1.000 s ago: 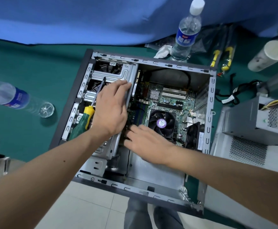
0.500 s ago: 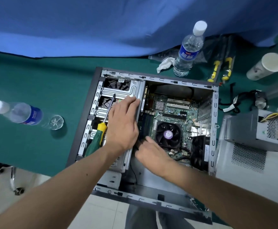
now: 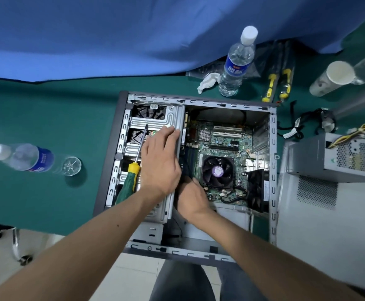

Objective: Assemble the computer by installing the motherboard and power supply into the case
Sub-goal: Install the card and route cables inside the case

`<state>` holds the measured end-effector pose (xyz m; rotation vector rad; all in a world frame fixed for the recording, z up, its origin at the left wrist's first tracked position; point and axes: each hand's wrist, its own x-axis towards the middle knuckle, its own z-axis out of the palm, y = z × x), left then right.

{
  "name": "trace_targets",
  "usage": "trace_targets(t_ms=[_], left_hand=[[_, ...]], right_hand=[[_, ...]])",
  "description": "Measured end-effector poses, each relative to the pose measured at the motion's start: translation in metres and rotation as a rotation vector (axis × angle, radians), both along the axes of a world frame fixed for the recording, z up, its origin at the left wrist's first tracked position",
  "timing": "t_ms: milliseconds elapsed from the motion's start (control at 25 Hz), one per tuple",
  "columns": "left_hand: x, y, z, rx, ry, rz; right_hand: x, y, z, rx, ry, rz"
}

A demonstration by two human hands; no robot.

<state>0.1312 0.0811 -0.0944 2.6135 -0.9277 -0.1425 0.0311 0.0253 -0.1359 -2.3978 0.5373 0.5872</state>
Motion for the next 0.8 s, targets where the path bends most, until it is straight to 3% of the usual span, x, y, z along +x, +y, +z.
trace_targets(t_ms=[240,640,800], left_hand=[[-0.002,-0.002,0.001,0.004,0.003,0.003],[-0.001,0.000,-0.003,0.013,0.023,0.012],[-0.002,-0.003,-0.006,0.019,0.019,0.010]], right_hand=[[0.008,0.006,0.001,0.065,0.006,-0.234],[0.001,-0.002,0.010,0.086,0.049,-0.023],[-0.020,-0.034,0.032,0.009,-0.077,0.080]])
